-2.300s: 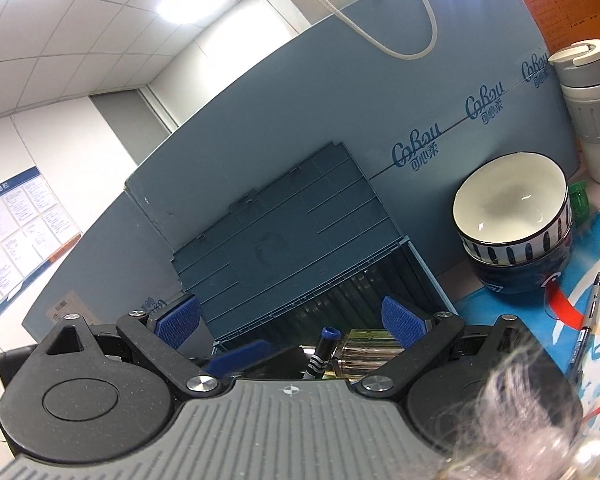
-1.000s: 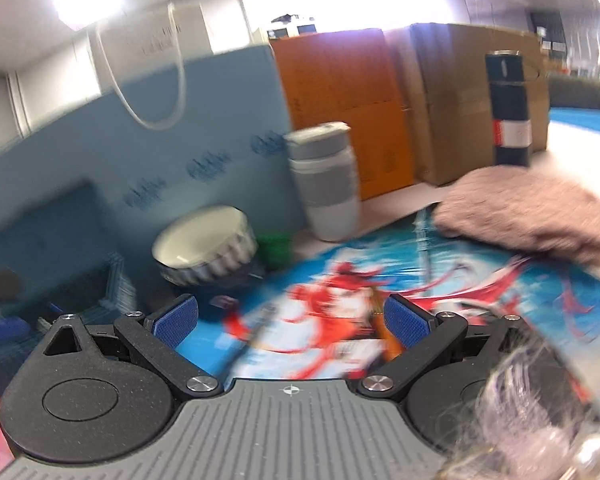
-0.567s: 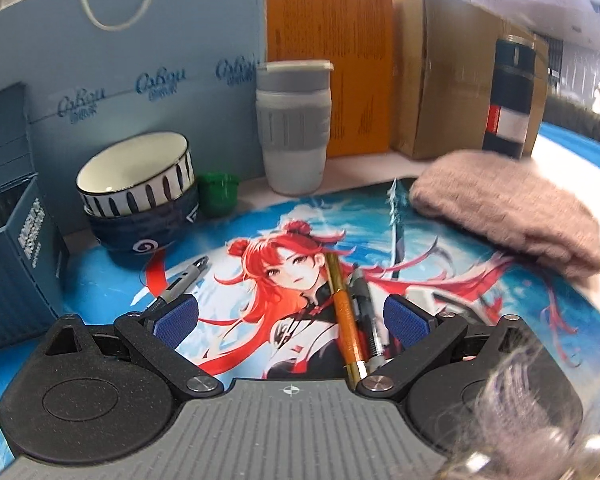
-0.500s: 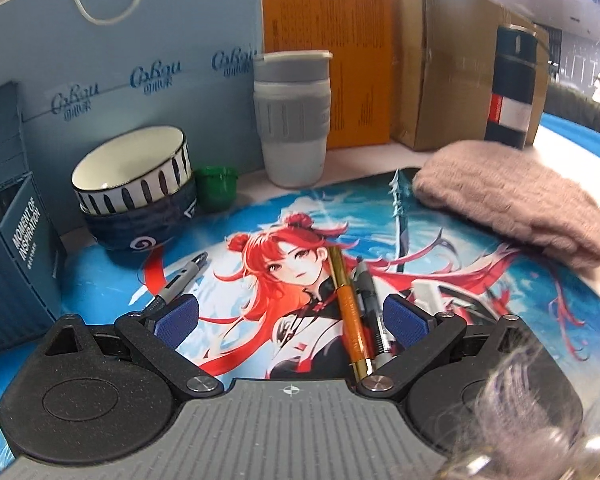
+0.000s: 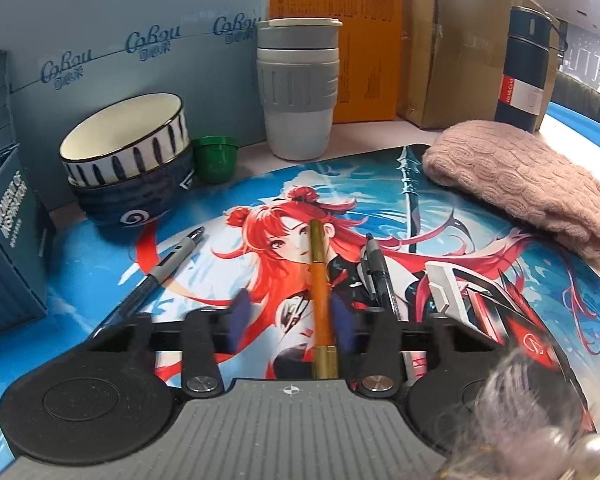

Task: Organize rigid objects
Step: 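Move the right tool to the mat and grasp the orange-gold pen, then carry the orange-gold pen with the right tool into the blue box and release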

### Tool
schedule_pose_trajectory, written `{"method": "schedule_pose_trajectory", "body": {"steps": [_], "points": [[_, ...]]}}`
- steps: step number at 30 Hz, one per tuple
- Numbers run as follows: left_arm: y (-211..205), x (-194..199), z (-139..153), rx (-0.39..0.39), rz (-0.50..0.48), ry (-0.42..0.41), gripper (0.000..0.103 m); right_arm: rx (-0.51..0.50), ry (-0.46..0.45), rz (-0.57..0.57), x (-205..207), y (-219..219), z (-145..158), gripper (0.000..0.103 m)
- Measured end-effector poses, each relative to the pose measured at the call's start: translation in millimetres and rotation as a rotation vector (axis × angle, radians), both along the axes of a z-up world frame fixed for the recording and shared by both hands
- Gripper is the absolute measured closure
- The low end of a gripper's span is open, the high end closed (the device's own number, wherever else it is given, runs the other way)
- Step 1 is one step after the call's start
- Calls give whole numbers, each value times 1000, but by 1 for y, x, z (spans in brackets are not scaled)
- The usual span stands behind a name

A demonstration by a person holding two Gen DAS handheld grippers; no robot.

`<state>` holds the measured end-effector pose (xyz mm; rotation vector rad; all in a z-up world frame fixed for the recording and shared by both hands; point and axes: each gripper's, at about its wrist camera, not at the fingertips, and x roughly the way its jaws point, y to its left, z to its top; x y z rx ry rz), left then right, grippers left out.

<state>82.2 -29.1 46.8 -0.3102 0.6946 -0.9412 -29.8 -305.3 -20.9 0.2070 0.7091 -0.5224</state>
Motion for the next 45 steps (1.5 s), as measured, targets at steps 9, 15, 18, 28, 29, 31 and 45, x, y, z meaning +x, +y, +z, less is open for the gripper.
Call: {"method": "schedule_pose_trajectory", "body": {"steps": [9,15,18,28,29,31,45], "points": [[2,-2,3,-19,-13,-9,4,78,-56,45,-10,12,9,93],[6,-4,5,-35,-15,-11,4,110,-117,99,-17,25,25,93],[9,-4,7,-44,-19,-12,4,176,-158,128,-21,27,31,93],[28,-4,16,-86,1,-29,4,369,-315,228,-37,40,54,93],[30,-3,16,-89,5,-33,4,373,-326,236,-39,42,57,93],[34,-2,19,-89,14,-40,4,382,-350,255,-41,46,62,93],[85,13,28,-89,193,-79,1,408,-462,450,-30,81,91,93]]}}
